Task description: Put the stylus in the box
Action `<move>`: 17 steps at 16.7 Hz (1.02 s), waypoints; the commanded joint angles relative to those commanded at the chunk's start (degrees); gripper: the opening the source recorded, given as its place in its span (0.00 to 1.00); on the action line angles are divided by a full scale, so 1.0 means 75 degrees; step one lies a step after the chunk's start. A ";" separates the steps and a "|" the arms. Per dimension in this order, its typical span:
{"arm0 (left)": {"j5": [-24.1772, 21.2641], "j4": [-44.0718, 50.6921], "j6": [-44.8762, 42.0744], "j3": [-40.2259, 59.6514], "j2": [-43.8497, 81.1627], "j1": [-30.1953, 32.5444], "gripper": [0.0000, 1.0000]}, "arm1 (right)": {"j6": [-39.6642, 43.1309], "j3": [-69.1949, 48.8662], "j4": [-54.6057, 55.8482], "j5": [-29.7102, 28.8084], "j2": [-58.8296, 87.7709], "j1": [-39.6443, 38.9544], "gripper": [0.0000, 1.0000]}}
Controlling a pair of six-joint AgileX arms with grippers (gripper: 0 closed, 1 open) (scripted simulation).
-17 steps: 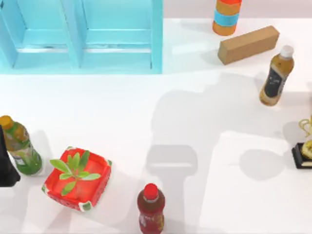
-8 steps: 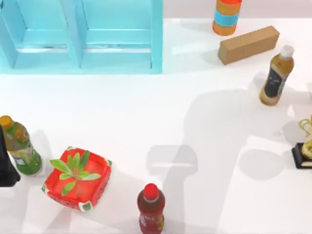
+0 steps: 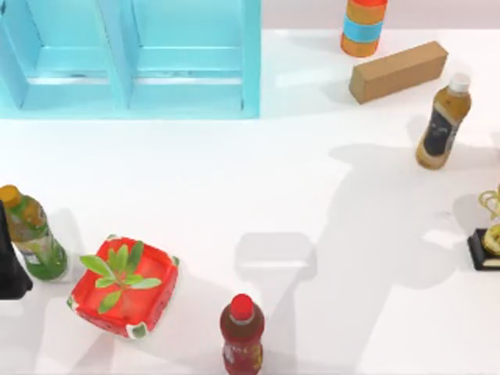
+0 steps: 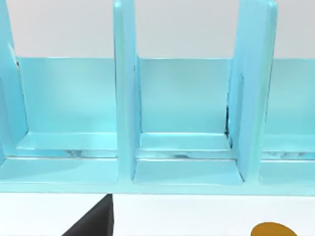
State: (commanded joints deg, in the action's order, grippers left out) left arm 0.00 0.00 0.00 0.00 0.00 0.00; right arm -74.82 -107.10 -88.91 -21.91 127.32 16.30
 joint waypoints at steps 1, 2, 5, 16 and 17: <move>0.0000 0.0000 0.0000 0.0000 0.0000 0.0000 1.00 | -0.0009 0.0365 0.0264 0.0005 -0.0089 -0.0011 0.00; 0.0000 0.0000 0.0000 0.0000 0.0000 0.0000 1.00 | -0.0011 0.0650 0.0499 0.0003 -0.0168 -0.0020 0.00; 0.0000 0.0000 0.0000 0.0000 0.0000 0.0000 1.00 | 0.0001 0.1013 0.0824 -0.0017 -0.0283 -0.0017 0.00; 0.0000 0.0000 0.0000 0.0000 0.0000 0.0000 1.00 | 0.0001 0.1013 0.0824 -0.0017 -0.0283 -0.0017 0.60; 0.0000 0.0000 0.0000 0.0000 0.0000 0.0000 1.00 | 0.0001 0.1013 0.0824 -0.0017 -0.0283 -0.0017 0.68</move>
State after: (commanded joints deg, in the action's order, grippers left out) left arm 0.00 0.00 0.00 0.00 0.00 0.00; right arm -74.82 -99.50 -82.73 -22.04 125.20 16.17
